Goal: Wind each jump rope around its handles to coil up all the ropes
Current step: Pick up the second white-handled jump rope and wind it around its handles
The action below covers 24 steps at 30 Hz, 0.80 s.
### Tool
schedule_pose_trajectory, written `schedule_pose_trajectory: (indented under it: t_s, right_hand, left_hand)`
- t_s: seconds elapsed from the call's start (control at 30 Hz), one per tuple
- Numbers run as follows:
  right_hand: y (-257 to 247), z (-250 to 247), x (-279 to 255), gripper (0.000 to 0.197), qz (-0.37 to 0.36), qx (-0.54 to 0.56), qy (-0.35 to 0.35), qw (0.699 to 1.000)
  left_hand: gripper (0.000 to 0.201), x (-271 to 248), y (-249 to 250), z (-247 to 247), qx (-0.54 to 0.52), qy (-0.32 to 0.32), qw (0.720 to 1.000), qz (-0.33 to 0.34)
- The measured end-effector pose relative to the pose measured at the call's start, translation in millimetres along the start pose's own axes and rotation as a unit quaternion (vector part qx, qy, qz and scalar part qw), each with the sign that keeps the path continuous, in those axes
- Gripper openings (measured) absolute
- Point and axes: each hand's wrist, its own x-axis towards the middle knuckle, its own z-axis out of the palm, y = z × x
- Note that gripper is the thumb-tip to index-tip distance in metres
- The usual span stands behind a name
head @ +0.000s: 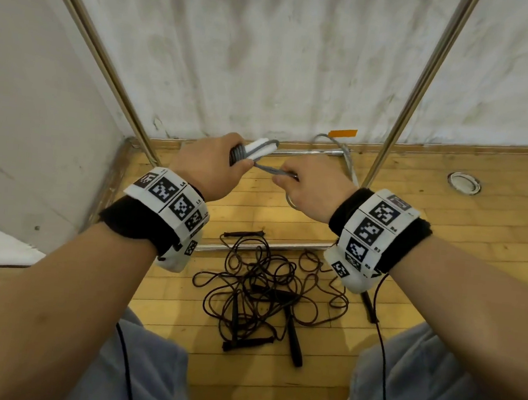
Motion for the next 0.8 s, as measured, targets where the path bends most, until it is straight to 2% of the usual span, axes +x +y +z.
schedule_pose_trajectory:
  t_s: [0.17,0.23,0.33,0.47,0.63,0.8]
  right_hand:
    - [3,-5,0,0.023,-0.067,-0.055,0.015,0.996]
    - [5,-4,1,0.029,-0.071,-0.076,0.019,0.994]
    - [12,-7,2,0.03,-0.061,-0.07,0.032,0.995]
    - [16,-10,4,0.03,-0.035,0.014,0.057,0.998]
    - [12,-17,5,0.03,-0.008,0.19,0.065,0.98]
    - [15,-26,6,0.024,0.022,0.311,0.006,0.95]
  left_hand:
    - [0.018,-4,13,13,0.044,-0.081,0.995,0.038]
    - [0.022,-7,18,19,0.035,-0.127,0.989,0.059]
    - [0.04,-11,23,19,-0.043,-0.175,0.977,0.11]
    - [0.037,-13,27,14,-0.094,-0.164,0.969,0.156]
    - [0.048,-20,32,9,-0.13,-0.072,0.984,0.102]
    - [0.024,-24,34,0,-0.175,-0.072,0.976,0.111]
